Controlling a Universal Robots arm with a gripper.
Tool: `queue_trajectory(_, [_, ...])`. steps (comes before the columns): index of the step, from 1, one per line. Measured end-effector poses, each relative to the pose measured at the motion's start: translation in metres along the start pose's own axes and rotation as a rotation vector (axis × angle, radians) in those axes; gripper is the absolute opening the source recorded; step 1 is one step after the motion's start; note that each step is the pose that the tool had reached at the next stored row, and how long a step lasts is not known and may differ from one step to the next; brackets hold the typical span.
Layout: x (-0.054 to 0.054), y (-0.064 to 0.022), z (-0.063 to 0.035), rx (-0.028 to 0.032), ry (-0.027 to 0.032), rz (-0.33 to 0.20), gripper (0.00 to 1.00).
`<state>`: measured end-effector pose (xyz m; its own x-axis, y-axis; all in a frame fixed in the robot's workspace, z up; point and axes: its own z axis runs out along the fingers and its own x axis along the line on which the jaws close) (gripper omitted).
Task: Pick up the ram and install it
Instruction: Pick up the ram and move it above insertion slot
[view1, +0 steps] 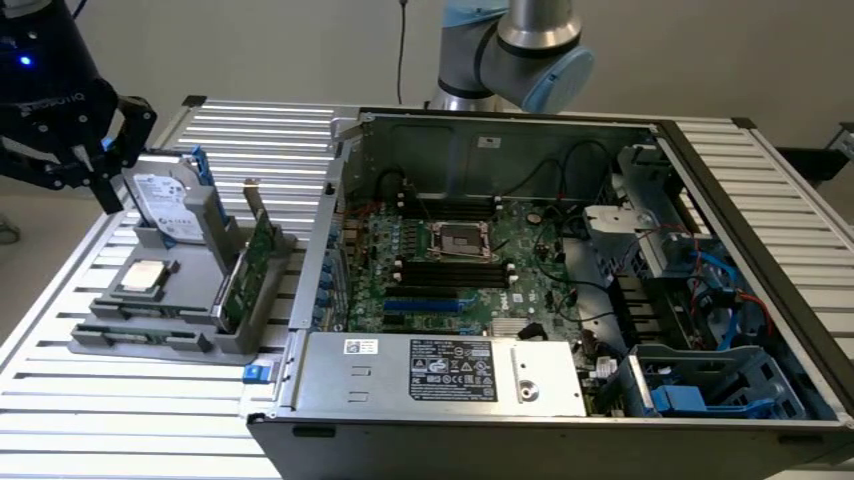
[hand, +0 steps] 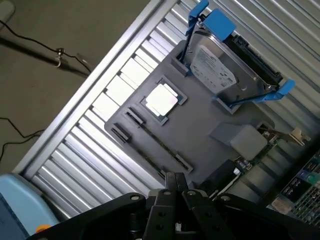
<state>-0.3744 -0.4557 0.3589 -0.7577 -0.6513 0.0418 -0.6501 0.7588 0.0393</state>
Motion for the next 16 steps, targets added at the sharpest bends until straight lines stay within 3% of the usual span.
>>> queue_trajectory(16, [-0.0002,-0.0002,0.0044,0.0121,0.0116,-0.291,0.11])
